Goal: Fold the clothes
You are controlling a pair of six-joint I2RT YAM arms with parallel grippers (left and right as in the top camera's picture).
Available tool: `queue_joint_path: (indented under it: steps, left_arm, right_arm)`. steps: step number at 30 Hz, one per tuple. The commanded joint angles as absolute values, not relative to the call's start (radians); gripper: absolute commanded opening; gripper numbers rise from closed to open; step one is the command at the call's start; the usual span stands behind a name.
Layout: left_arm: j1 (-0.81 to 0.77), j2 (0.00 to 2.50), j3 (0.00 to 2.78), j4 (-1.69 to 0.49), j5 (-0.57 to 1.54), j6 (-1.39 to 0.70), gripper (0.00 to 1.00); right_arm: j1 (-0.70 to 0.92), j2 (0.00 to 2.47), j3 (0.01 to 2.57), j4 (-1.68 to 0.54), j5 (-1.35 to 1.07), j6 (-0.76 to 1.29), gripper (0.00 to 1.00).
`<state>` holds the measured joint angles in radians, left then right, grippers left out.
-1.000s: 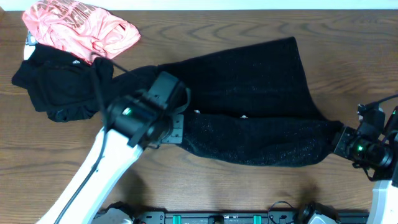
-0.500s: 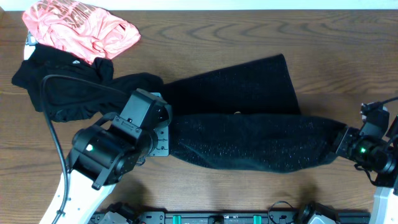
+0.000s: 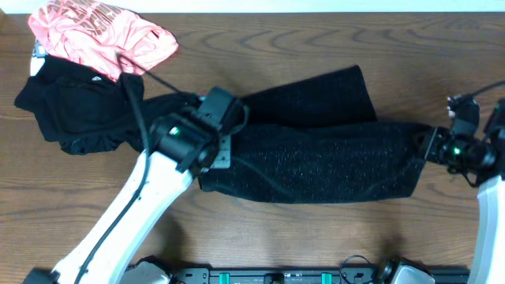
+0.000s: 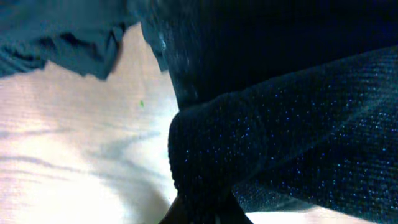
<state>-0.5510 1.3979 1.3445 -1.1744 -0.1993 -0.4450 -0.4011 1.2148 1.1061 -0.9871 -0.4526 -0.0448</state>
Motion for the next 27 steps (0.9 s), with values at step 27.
queue_joint_path:
  steps: [27]
  left_arm:
    - [-0.256, 1.638, 1.344, -0.832, -0.368, -0.440, 0.06]
  right_arm:
    - [-0.147, 1.658, 1.135, -0.349, -0.407, -0.084, 0.01]
